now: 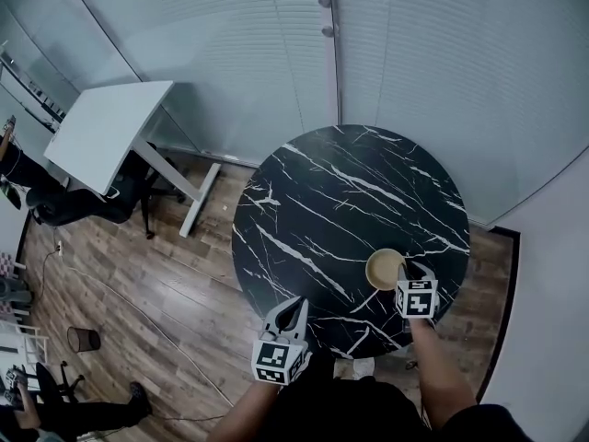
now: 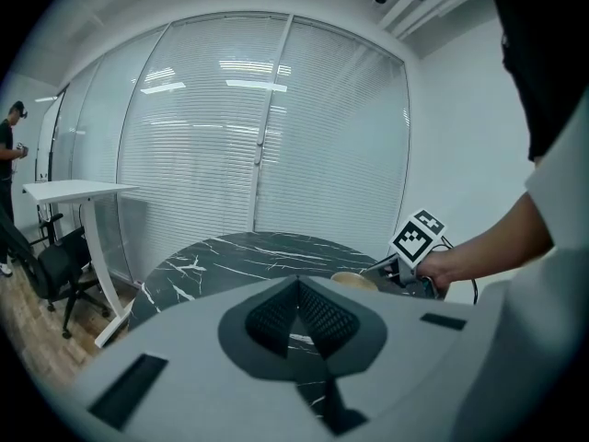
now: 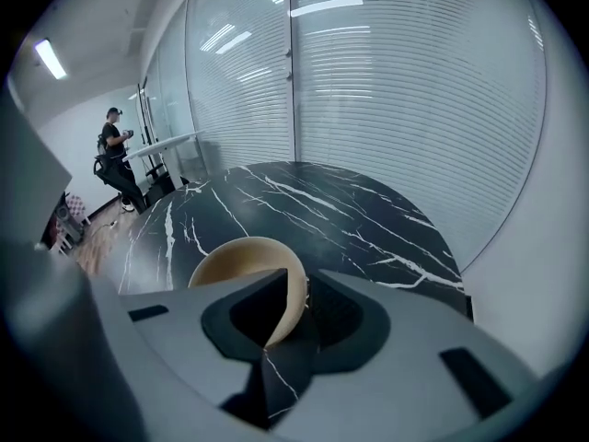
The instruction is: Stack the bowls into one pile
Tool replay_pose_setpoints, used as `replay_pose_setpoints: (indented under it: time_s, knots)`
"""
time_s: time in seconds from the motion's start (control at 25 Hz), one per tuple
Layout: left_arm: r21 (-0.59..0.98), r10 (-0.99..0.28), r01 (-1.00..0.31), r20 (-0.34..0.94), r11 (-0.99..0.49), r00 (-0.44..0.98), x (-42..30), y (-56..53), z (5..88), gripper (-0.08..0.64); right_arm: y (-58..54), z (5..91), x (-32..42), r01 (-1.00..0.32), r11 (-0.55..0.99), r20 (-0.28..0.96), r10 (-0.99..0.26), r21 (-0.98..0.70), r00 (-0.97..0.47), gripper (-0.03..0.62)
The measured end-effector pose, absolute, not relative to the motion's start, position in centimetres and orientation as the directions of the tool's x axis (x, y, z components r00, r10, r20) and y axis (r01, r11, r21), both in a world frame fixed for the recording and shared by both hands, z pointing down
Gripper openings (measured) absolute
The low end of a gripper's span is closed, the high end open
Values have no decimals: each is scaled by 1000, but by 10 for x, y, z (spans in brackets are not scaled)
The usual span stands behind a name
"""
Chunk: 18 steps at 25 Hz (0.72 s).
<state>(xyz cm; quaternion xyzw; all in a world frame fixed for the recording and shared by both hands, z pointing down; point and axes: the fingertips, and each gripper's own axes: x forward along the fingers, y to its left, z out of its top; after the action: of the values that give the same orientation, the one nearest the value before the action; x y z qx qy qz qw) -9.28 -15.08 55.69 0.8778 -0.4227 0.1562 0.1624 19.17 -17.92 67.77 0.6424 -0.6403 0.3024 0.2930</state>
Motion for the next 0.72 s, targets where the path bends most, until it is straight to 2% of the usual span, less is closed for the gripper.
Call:
replay_pose_setpoints:
  time_s: [0.16, 0.36, 0.72]
  knots:
    - [159, -688, -792, 414, -590, 596, -92, -145, 556, 11, -179, 662, 191, -1000, 11, 740, -672, 8, -2, 84]
    - [148, -693, -788, 399, -597, 600, -86, -140, 548, 11, -182, 627, 175, -988, 120, 683, -730, 98, -21, 74]
    - [137, -698, -779, 370, -612, 613, -70, -136, 533, 11, -174, 559, 153, -975, 210, 577, -807, 76, -129, 25]
